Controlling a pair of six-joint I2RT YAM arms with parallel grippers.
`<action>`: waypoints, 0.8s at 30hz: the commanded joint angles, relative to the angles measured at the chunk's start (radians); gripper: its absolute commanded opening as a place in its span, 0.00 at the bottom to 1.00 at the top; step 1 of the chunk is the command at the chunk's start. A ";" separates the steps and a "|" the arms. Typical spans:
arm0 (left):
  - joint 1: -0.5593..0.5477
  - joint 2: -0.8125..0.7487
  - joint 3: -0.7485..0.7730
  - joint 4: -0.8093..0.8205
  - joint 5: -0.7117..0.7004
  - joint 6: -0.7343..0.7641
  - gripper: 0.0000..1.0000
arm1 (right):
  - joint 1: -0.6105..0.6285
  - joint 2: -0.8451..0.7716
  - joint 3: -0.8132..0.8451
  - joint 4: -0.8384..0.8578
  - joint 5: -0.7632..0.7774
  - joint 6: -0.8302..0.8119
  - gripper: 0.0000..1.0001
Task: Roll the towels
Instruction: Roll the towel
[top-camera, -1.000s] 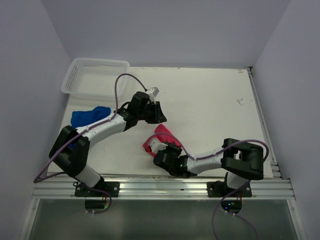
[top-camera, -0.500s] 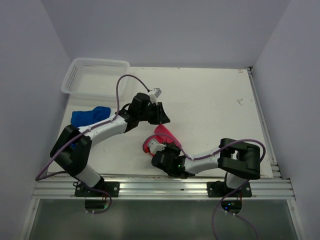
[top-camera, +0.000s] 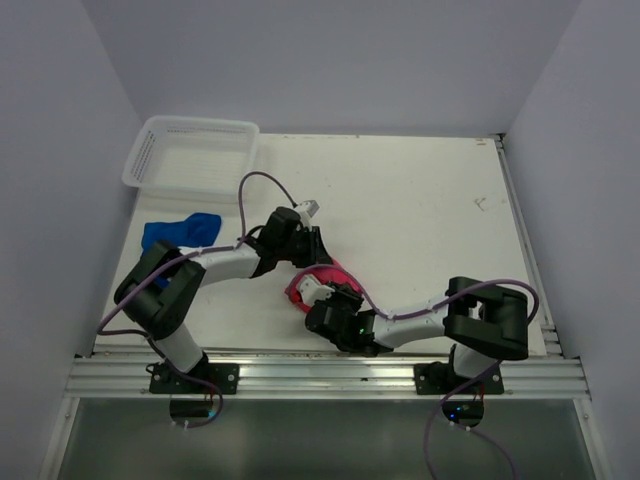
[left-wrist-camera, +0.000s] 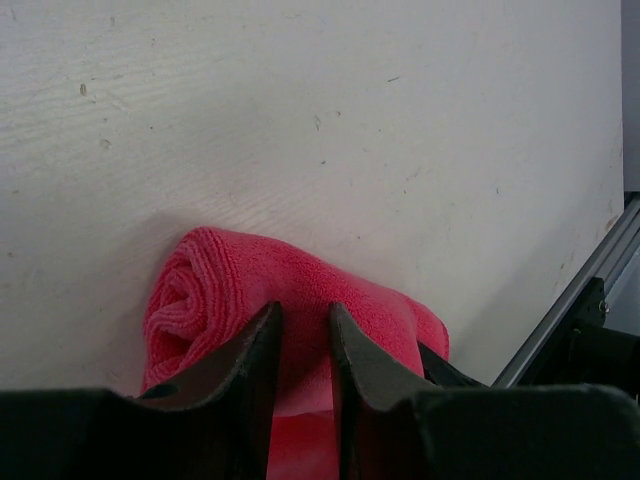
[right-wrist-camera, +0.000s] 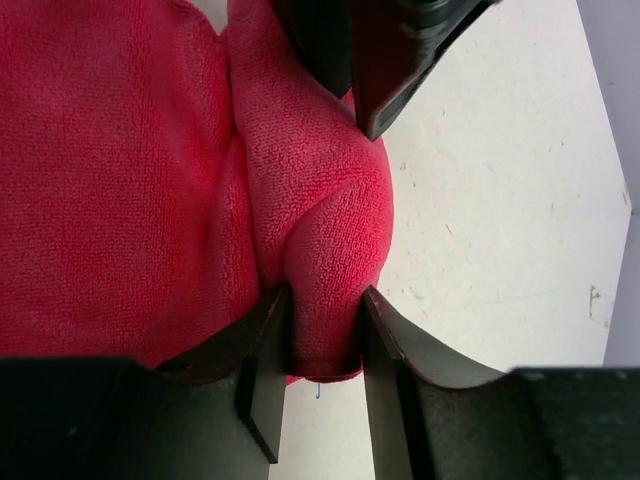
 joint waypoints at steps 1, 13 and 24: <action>-0.012 0.023 -0.049 0.003 -0.043 -0.005 0.30 | 0.003 -0.078 0.001 0.003 -0.009 0.059 0.37; -0.012 0.026 -0.066 0.000 -0.069 0.000 0.30 | -0.056 -0.443 -0.024 -0.127 -0.188 0.215 0.63; -0.012 -0.014 -0.062 -0.032 -0.087 0.012 0.30 | -0.506 -0.526 -0.052 -0.164 -0.866 0.553 0.71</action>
